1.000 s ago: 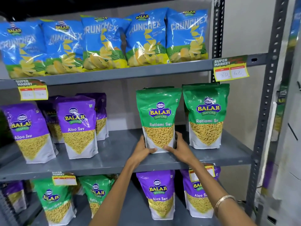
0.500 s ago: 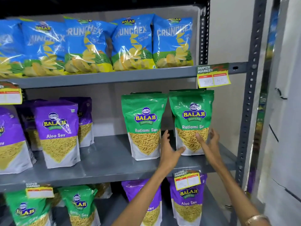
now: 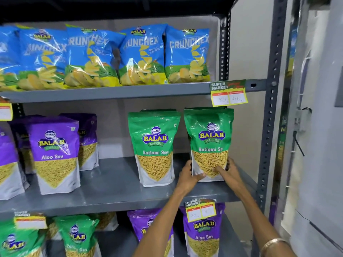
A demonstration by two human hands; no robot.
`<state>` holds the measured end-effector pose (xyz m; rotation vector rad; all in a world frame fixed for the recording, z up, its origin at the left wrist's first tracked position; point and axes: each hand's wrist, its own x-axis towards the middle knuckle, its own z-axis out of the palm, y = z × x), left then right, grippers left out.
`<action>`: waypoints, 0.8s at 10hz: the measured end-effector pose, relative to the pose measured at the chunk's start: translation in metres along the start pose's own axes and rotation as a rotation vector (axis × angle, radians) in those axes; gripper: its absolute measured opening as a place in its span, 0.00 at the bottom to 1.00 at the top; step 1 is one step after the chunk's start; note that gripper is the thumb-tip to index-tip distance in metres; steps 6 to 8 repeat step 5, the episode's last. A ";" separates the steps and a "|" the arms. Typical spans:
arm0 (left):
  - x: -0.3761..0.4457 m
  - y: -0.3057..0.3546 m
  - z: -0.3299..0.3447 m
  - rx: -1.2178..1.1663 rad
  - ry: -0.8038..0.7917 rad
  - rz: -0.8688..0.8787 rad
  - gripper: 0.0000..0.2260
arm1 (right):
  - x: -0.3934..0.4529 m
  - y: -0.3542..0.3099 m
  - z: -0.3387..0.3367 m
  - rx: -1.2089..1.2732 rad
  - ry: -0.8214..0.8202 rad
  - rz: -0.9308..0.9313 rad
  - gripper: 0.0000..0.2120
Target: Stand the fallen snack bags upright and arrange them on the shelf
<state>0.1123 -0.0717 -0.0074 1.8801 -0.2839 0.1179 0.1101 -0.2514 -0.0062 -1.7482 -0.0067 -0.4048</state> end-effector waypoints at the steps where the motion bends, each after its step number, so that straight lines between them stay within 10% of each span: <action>1: 0.000 0.000 0.002 0.008 0.011 0.005 0.40 | -0.002 0.000 0.000 -0.006 0.004 -0.021 0.23; 8: -0.015 0.004 -0.001 0.056 -0.013 0.028 0.42 | -0.025 -0.003 0.005 -0.148 0.076 -0.199 0.35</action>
